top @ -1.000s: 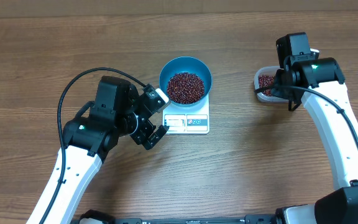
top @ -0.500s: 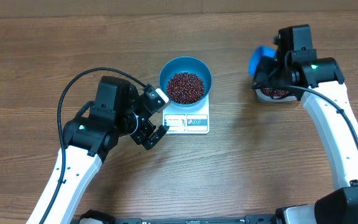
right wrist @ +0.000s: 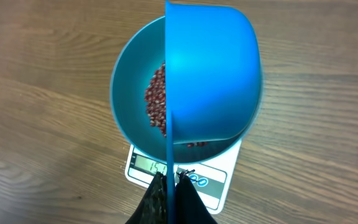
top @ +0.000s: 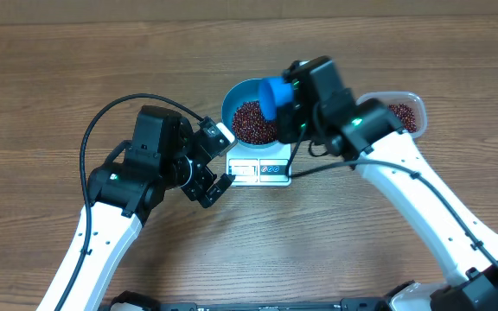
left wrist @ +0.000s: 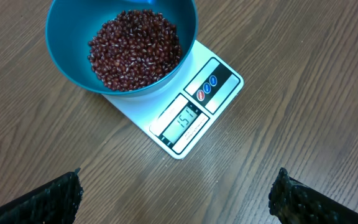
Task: Scoop item into bowl and weigh 150g on scale
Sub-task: 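Carry the scoop left over the teal bowl, then lower the scoop into the teal bowl and tip beans out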
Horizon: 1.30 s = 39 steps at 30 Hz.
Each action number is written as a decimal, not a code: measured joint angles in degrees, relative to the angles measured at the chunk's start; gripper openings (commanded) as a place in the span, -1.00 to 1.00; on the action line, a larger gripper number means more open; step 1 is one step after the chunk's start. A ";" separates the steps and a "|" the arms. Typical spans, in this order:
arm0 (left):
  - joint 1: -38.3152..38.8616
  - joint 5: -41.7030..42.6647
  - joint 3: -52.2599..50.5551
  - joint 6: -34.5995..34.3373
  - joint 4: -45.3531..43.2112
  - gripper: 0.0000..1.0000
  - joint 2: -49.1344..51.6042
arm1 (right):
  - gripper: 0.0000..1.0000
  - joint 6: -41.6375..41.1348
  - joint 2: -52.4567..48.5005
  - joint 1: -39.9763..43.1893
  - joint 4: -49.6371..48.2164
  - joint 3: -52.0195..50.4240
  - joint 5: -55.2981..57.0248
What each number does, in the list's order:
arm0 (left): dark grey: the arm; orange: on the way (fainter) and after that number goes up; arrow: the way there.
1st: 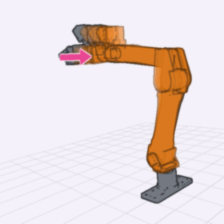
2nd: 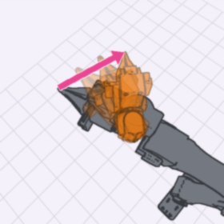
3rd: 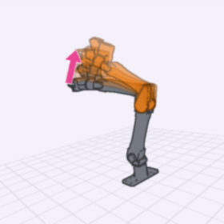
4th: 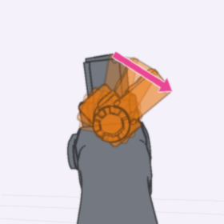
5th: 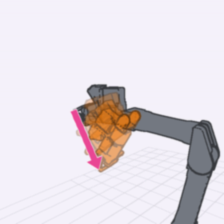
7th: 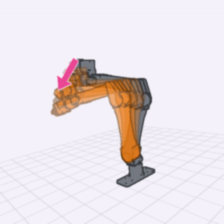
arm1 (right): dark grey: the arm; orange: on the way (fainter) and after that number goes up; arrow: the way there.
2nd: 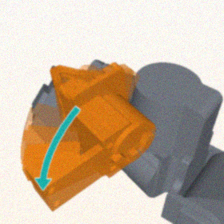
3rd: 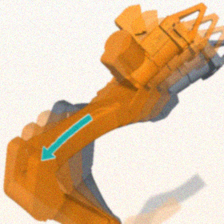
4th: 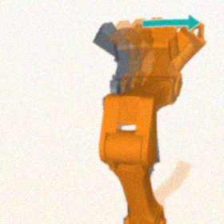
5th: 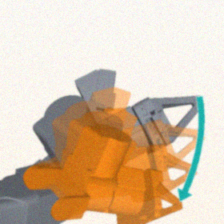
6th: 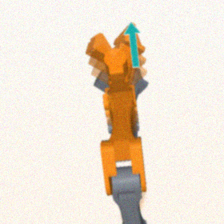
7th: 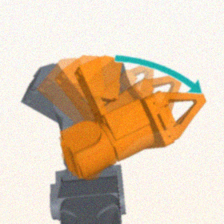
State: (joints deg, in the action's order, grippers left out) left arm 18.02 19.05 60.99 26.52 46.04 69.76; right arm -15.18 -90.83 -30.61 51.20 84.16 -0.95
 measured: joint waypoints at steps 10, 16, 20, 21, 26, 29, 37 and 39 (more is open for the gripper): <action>0.00 0.02 0.00 0.00 0.02 0.99 0.00 | -0.92 0.24 -3.45 -4.35 -0.42 0.07 13.49; 0.00 0.00 0.00 0.00 0.00 0.99 0.00 | -0.93 0.22 -7.15 -4.35 -1.62 0.07 14.97; 0.00 0.02 0.00 0.00 0.02 0.99 0.00 | -0.92 0.24 -8.26 -4.35 -1.51 0.07 15.17; 0.00 0.02 0.00 0.00 0.00 0.99 0.00 | -0.93 0.22 -8.61 -4.35 -1.53 0.07 15.15; 0.00 0.02 0.00 0.00 0.00 0.99 0.00 | -0.93 0.22 -9.33 -4.37 -1.57 0.07 15.13; 0.00 0.02 0.00 0.00 0.02 0.99 0.00 | -0.93 0.24 -9.73 -4.37 -1.64 0.07 15.13; 0.00 0.00 0.00 0.00 0.00 0.99 0.00 | -0.93 0.24 -11.08 -4.42 -2.38 0.07 14.32; 0.00 0.02 0.00 0.00 0.02 0.99 0.00 | -0.93 0.24 -11.08 -4.52 -2.69 0.07 14.23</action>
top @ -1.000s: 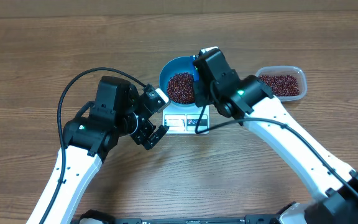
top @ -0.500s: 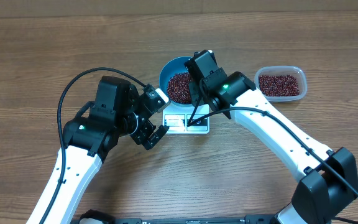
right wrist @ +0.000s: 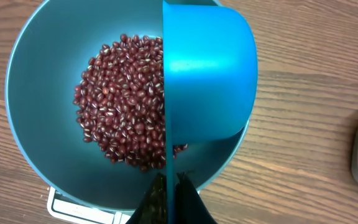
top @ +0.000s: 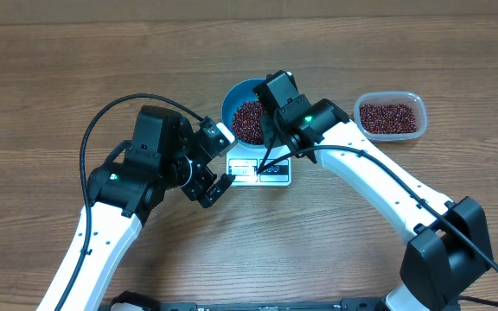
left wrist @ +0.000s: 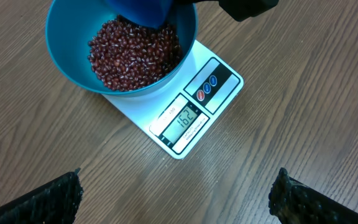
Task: Scoop item into bowl and weigh 150g on scale
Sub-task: 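Lower the scoop into the teal bowl and tip beans out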
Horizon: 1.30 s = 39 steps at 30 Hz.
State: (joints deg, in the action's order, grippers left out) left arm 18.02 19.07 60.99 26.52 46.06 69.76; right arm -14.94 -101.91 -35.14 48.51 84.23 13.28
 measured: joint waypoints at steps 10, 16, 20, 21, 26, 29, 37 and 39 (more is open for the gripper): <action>0.00 0.00 0.00 0.00 0.00 0.99 0.00 | -0.92 0.02 0.00 -0.22 0.02 0.00 -1.57; 0.00 0.00 0.00 0.00 0.00 0.99 0.00 | -0.92 0.02 0.00 -0.22 0.02 0.00 -2.45; 0.00 0.00 0.00 0.00 0.00 0.99 0.00 | -0.93 0.04 0.00 -0.22 -0.04 0.00 -2.99; 0.00 -0.02 0.00 0.00 0.00 0.99 0.00 | -0.92 0.02 0.00 -0.22 -0.02 0.00 -2.99; 0.00 0.00 0.00 0.00 0.00 0.99 0.00 | -0.93 0.02 0.00 -0.22 -0.04 0.00 -3.04; 0.00 -0.02 0.00 0.00 0.00 0.99 0.00 | -0.93 0.00 0.00 -0.22 -0.07 0.00 -3.72; 0.00 0.00 0.00 0.00 0.00 0.99 0.00 | -0.93 0.02 0.00 -0.22 -0.04 0.00 -7.02; 0.00 -0.02 0.00 0.00 -0.02 0.99 0.00 | -0.93 0.00 0.00 -0.22 -0.20 0.00 -7.96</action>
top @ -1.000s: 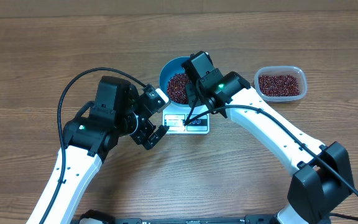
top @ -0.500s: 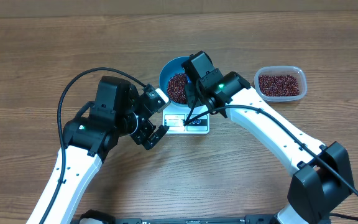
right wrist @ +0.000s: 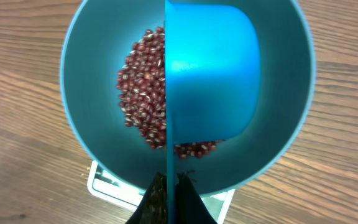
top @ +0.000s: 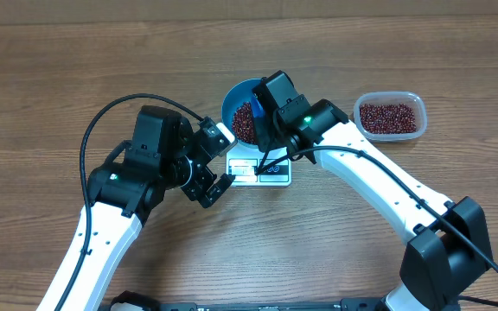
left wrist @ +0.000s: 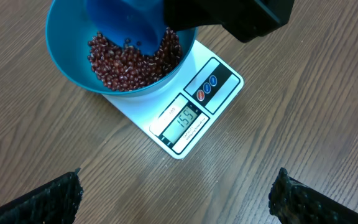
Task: Scoop item into bowl and weigh 150g on scale
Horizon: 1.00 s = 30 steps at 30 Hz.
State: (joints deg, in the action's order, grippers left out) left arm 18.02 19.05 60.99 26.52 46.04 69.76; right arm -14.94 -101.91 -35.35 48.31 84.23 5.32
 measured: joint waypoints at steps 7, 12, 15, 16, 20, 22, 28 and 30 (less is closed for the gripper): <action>0.00 0.02 0.00 0.00 0.02 0.99 0.00 | -0.92 -0.04 0.00 0.00 -1.25 0.00 -3.76; 0.00 0.02 0.00 0.00 0.02 0.99 0.00 | -0.93 -1.29 0.00 0.02 -1.60 0.00 -4.76; 0.00 0.02 0.00 0.00 0.00 0.99 0.00 | -0.93 -2.73 0.00 0.17 -1.81 0.00 -5.14; 0.00 0.02 0.00 0.00 0.02 0.99 0.00 | -0.93 -3.43 0.00 0.35 -1.79 0.00 -5.33; 0.00 0.02 0.00 0.00 0.02 0.99 0.00 | -0.93 -6.03 0.00 2.27 -1.86 0.00 -7.08; 0.00 0.02 0.00 0.00 0.00 0.99 0.00 | -0.93 -7.32 0.02 4.13 -1.84 0.00 -8.46; 0.00 0.00 0.00 0.00 0.02 0.99 0.00 | -0.93 -8.72 0.35 8.11 -2.64 0.00 -14.23; 0.00 0.02 0.00 0.00 0.02 0.99 0.00 | -0.93 -8.85 0.50 9.05 -2.64 0.00 -16.17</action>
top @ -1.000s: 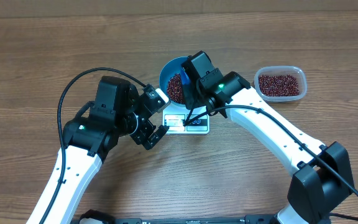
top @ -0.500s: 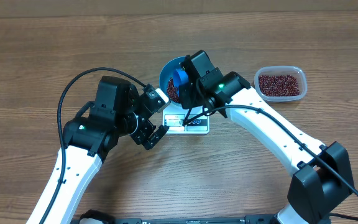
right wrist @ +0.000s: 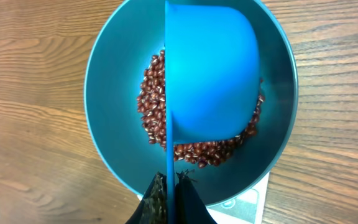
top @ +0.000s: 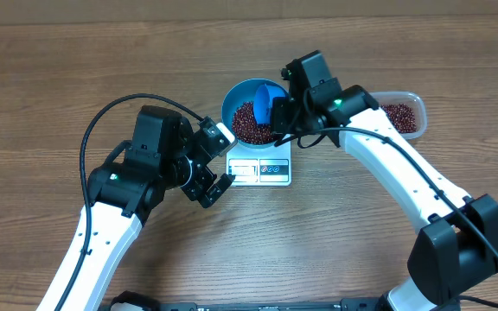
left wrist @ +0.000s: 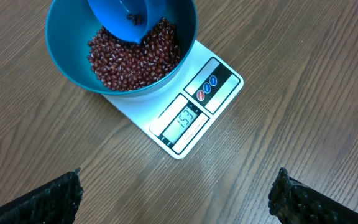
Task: Scoop item into bowl and weigh 150g on scale
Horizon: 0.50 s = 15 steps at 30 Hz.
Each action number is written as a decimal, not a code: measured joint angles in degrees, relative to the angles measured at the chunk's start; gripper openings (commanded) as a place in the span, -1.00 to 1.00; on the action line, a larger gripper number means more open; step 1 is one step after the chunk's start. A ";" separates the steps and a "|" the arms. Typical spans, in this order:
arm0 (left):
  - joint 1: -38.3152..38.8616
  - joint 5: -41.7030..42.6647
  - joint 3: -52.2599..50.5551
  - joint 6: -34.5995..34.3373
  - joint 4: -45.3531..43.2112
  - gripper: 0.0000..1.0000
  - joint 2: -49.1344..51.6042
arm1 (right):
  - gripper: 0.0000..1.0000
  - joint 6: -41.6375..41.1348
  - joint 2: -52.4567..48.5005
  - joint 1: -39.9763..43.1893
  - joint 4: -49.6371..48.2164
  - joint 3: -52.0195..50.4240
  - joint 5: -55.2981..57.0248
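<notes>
A teal bowl (top: 236,99) of red beans (left wrist: 135,56) stands on a white scale (top: 262,171); its display (left wrist: 185,120) reads about 153. My right gripper (right wrist: 168,180) is shut on the thin handle of a blue scoop (right wrist: 213,74), which hangs over the bowl with a few beans in it (left wrist: 132,18). The scoop (top: 264,102) sits above the bowl's right half. My left gripper (left wrist: 173,193) is open over bare wood in front of the scale, nothing between its fingers (left wrist: 48,199).
A clear plastic tub (top: 405,112) with more red beans stands right of the bowl, partly behind my right arm. My left arm (top: 145,164) lies left of the scale. The wooden table (top: 59,78) stretches all around.
The scoop has come up out of the beans and shifted right over the bowl, carrying a few beans. The display went from about 155 to about 153. My left gripper is unmoved.
First the scoop hung tilted above the bowl with the display near 151. Then it was lowered into the bowl and the display showed 162, then about 155 with the scoop in the beans. Now it is lifted with a few beans and the reading is about 153.
</notes>
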State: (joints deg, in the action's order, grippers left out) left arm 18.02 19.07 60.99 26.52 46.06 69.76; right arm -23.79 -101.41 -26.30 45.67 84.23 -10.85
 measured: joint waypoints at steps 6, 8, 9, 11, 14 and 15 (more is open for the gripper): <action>0.00 0.00 0.00 0.00 0.00 0.99 0.00 | -0.93 0.00 0.11 0.46 -0.02 0.00 -2.93; 0.00 0.00 0.00 0.00 -0.02 0.99 0.00 | -0.93 0.02 0.11 0.44 -0.02 0.00 -3.37; 0.00 0.00 0.00 0.00 0.00 0.99 0.00 | -0.93 0.04 0.11 0.44 -0.04 0.00 -3.50; 0.00 -0.02 0.00 0.00 0.00 0.99 0.00 | -0.92 0.04 0.11 0.44 -0.07 0.00 -3.76; 0.00 0.00 0.00 0.00 0.00 0.99 0.00 | -0.93 0.26 0.11 0.44 -0.04 0.00 -3.89; 0.00 0.00 0.00 0.00 -0.02 0.99 0.00 | -0.93 0.50 0.11 0.44 -0.02 0.00 -3.91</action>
State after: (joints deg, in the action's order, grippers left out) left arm 18.02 19.07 60.99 26.52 46.04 69.76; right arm -23.29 -101.30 -25.87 45.65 84.23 -14.76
